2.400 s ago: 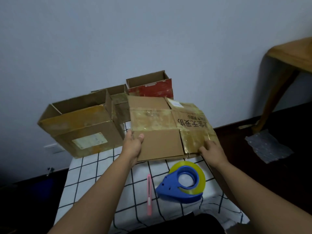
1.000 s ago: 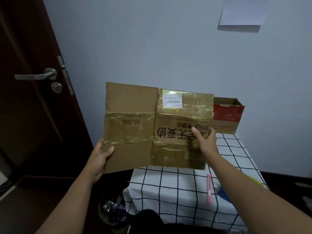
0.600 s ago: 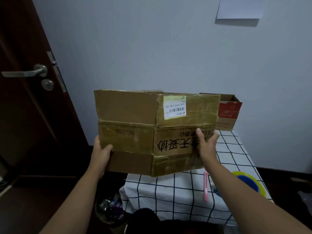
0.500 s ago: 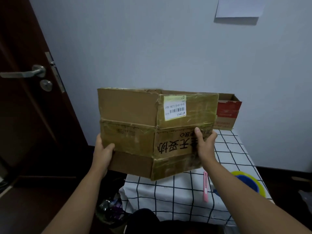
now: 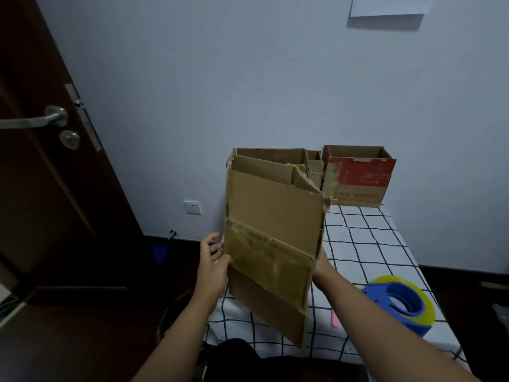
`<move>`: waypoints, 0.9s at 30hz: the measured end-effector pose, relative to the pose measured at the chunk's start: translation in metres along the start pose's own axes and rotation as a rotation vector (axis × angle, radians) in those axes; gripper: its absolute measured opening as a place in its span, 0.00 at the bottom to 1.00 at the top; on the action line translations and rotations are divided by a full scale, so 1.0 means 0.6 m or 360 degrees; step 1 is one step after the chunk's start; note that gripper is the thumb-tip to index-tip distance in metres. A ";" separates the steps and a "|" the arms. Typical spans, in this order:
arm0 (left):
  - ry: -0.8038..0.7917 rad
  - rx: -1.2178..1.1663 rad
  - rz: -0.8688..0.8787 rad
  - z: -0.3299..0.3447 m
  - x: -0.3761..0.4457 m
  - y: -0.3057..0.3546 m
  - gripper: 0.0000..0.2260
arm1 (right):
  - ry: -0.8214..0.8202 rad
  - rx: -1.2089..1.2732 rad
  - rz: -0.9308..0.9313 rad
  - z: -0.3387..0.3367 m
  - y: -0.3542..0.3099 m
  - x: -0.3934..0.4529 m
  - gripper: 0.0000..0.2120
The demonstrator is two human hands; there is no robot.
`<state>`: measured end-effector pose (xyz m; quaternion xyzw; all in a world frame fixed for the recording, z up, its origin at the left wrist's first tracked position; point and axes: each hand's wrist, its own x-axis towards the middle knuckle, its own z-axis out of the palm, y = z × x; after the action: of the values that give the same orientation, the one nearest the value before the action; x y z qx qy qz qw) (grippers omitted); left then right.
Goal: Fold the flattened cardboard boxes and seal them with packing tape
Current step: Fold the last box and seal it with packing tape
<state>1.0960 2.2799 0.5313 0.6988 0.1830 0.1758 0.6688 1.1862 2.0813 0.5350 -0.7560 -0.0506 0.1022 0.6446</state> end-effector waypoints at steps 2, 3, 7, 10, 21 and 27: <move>-0.0002 -0.0022 -0.0006 0.005 -0.004 -0.010 0.22 | -0.0004 0.0151 0.0111 -0.002 0.001 -0.008 0.16; 0.0009 -0.0029 0.0002 0.004 -0.004 -0.015 0.22 | -0.0005 0.0231 0.0136 -0.007 0.001 -0.010 0.16; -0.0009 -0.0269 -0.0032 -0.005 0.001 -0.015 0.23 | -0.0029 0.0197 0.0137 -0.015 0.015 -0.008 0.08; -0.0066 -0.0325 -0.0037 -0.005 -0.004 -0.001 0.37 | -0.0122 0.0211 0.0115 -0.013 -0.004 -0.014 0.25; -0.0021 -0.0234 0.0184 0.026 -0.020 0.027 0.29 | -0.0016 0.0208 -0.0206 -0.011 -0.089 0.025 0.30; 0.0036 -0.0177 0.0194 0.026 -0.029 0.011 0.28 | 0.0358 0.0041 -0.0275 -0.029 -0.052 0.032 0.21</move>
<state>1.0889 2.2577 0.5372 0.6685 0.1376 0.2339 0.6925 1.2103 2.0734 0.5665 -0.7472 -0.0417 -0.0385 0.6622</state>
